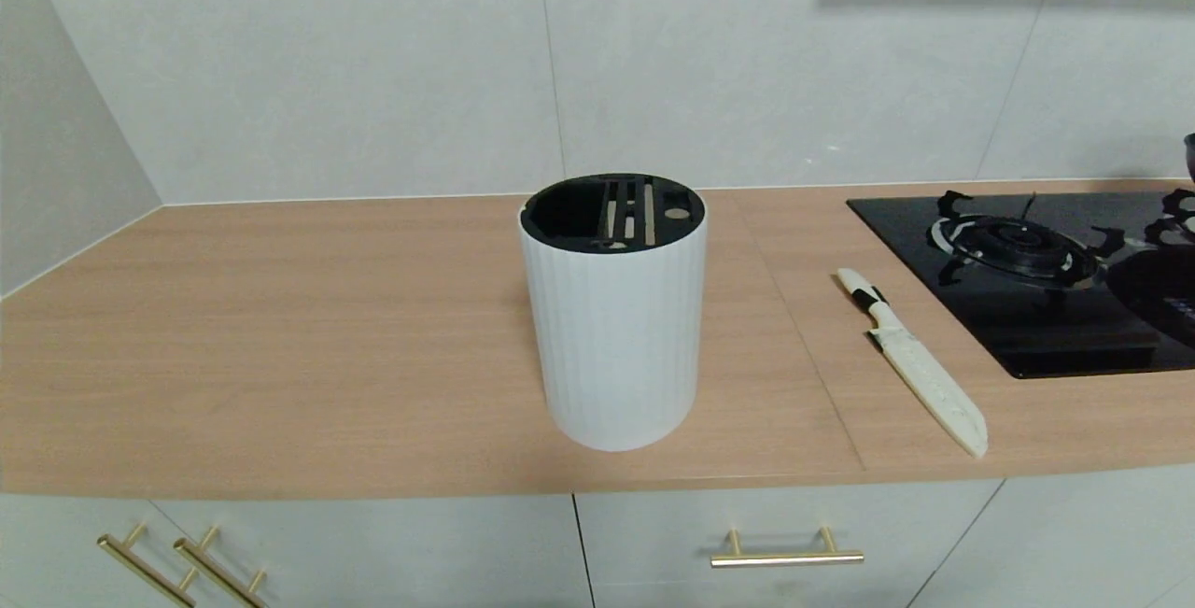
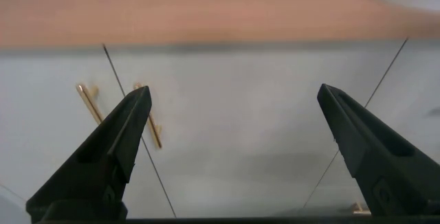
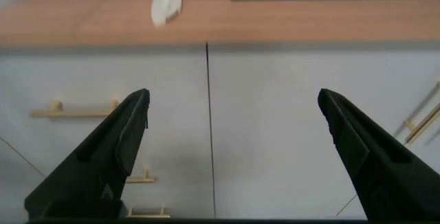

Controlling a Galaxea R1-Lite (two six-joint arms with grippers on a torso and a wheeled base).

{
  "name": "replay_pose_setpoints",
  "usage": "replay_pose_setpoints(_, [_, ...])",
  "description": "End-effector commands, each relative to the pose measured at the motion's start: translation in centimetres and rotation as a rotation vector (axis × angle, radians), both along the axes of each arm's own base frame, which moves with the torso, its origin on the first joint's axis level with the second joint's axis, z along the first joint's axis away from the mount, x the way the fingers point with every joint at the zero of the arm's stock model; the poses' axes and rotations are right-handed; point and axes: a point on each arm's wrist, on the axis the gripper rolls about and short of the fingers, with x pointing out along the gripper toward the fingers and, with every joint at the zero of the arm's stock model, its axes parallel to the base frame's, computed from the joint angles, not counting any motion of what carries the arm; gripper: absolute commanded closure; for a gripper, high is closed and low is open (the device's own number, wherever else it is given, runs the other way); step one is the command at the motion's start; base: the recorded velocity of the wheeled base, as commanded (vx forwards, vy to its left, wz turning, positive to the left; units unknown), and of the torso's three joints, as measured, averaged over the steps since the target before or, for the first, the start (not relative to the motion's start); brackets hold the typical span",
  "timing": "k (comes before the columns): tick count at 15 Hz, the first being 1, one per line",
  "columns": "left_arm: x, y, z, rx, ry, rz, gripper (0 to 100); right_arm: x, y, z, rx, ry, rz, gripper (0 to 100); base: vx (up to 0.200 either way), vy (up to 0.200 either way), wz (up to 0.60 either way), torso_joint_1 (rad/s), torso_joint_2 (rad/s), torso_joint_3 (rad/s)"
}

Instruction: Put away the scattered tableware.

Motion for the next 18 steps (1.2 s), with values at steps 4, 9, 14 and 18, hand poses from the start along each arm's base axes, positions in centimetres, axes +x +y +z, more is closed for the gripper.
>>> replay_pose_setpoints(4, [0.01,0.0,0.01,0.0,0.0,0.001,0,0.01,0.0,0.0,0.0,0.001,0.0,0,0.0,0.0,0.0,0.237,-0.52,-0.287])
replay_pose_setpoints(9, [0.01,0.0,0.0,0.0,0.002,0.001,0,0.01,0.0,0.0,0.0,0.001,0.0,0,0.0,0.0,0.0,0.252,-0.54,-0.294])
replay_pose_setpoints(14, [0.01,0.0,0.01,0.0,0.0,0.001,0,0.01,0.0,0.0,0.0,0.001,0.0,0,0.0,0.0,0.0,0.278,-0.59,-0.315])
replay_pose_setpoints(18, [0.01,0.0,0.01,0.0,0.0,0.001,0,0.0,-0.01,0.05,0.0,0.0,0.0,0,0.0,0.0,0.0,0.218,-0.44,-0.233])
